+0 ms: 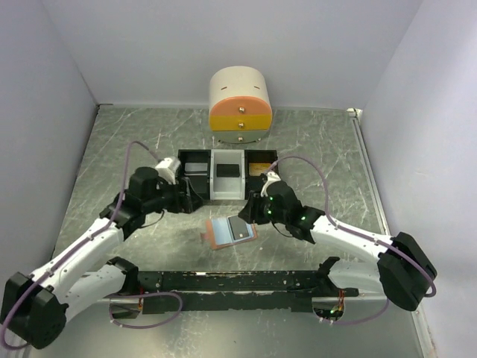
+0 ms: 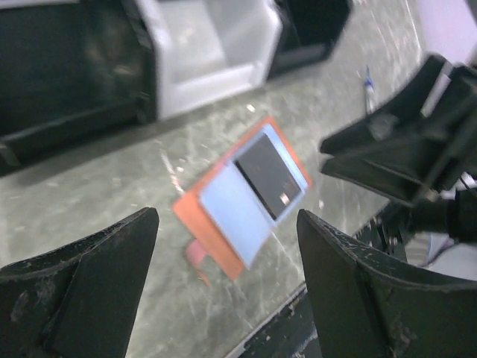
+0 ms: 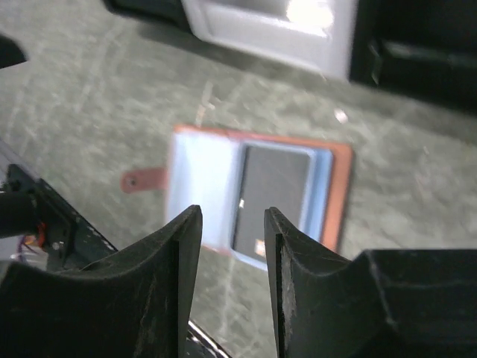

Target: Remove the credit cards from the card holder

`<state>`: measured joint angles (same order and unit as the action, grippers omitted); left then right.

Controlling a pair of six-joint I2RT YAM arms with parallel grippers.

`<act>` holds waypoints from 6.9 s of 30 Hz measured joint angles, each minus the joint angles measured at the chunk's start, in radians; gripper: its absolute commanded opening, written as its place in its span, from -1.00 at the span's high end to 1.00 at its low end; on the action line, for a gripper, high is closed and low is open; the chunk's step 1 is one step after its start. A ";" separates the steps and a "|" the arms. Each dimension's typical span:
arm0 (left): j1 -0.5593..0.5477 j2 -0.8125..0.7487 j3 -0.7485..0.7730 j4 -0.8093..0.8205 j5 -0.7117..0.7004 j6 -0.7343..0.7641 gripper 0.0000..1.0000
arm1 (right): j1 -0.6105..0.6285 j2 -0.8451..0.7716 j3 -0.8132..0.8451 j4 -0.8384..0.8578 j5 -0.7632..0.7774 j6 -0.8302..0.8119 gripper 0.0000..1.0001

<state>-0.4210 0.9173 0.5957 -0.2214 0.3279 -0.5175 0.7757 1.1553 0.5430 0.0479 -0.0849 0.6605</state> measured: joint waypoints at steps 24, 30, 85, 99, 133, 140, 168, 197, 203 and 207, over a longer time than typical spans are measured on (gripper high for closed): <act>-0.442 0.509 0.051 0.212 -0.325 -0.026 -0.34 | -0.002 -0.076 -0.223 -0.092 0.101 0.221 0.11; -0.501 0.573 0.082 0.151 -0.497 -0.066 -0.09 | -0.002 -0.002 -0.185 -0.063 0.077 0.218 0.16; -0.604 0.388 -0.314 0.655 -0.488 -0.669 -0.17 | -0.031 0.296 0.019 0.003 -0.138 -0.084 0.79; -0.605 0.385 -0.321 0.658 -0.489 -0.680 0.16 | -0.030 0.227 -0.111 0.127 -0.163 0.069 0.78; -0.605 0.495 -0.307 0.752 -0.455 -0.624 0.49 | -0.029 0.256 0.064 -0.080 -0.136 -0.043 0.60; -0.605 0.495 -0.307 0.754 -0.455 -0.628 0.48 | -0.029 0.279 0.090 -0.090 -0.181 -0.079 0.64; -0.605 0.507 -0.307 0.776 -0.455 -0.650 0.38 | -0.030 0.311 0.064 -0.047 -0.189 -0.063 0.63; -0.607 0.479 -0.341 0.793 -0.483 -0.723 0.84 | -0.028 0.339 0.045 0.035 -0.237 0.002 0.66; -0.608 0.464 -0.321 0.732 -0.491 -0.723 0.74 | -0.028 0.336 0.045 0.030 -0.219 0.007 0.66; -0.608 0.449 -0.320 0.717 -0.500 -0.729 0.68 | -0.028 0.333 0.046 0.026 -0.205 0.006 0.66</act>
<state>-1.0294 1.3663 0.2756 0.4953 -0.1726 -1.2465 0.7479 1.4887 0.5888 0.0742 -0.2901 0.6666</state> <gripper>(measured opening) 0.131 0.167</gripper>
